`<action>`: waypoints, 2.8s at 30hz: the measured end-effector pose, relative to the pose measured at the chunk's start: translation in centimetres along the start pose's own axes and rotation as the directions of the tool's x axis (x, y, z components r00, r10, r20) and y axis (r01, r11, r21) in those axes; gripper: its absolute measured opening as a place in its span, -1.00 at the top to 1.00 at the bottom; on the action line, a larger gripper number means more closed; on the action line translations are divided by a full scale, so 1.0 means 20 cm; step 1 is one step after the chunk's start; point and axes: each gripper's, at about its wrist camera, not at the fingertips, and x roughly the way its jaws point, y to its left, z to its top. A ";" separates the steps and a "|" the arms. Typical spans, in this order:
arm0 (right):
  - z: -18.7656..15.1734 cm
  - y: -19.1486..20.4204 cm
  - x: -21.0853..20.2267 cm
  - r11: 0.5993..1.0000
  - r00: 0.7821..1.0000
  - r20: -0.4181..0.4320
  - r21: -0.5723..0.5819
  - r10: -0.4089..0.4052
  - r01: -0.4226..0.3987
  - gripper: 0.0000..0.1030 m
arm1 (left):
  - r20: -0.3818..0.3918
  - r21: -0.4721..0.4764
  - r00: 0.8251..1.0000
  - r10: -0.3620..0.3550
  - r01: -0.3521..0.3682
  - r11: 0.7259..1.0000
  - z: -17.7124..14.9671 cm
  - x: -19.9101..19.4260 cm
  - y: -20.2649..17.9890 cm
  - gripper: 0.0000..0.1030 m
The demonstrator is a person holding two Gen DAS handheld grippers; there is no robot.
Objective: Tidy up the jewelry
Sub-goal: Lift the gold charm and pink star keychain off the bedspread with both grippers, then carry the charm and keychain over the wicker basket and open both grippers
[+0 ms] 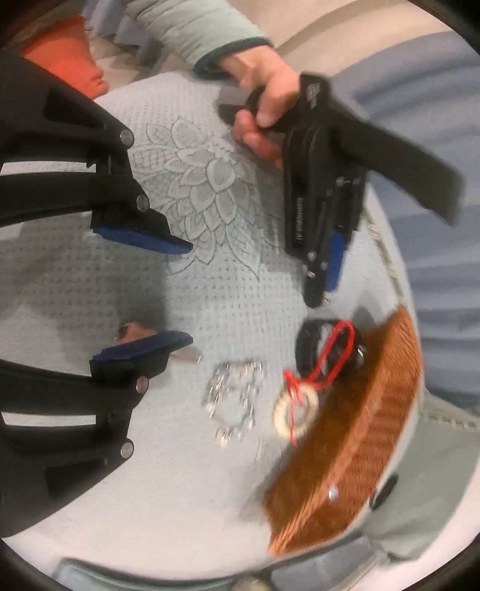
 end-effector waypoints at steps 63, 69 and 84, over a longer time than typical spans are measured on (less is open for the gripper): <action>0.77 -0.84 0.27 0.870 0.962 0.093 0.456 -0.257 0.189 0.60 | 0.162 -0.165 0.986 -0.038 0.065 0.984 0.66 0.14 0.07 0.82; 0.73 -0.84 0.24 0.863 0.963 0.089 0.472 -0.253 0.183 0.06 | 0.197 -0.153 0.978 -0.067 0.099 0.983 0.62 0.05 0.06 0.41; 0.26 -0.44 -0.15 0.914 0.917 0.284 0.370 -0.281 0.165 0.05 | 0.361 -0.206 0.932 -0.039 0.120 0.971 0.18 -0.49 0.00 0.15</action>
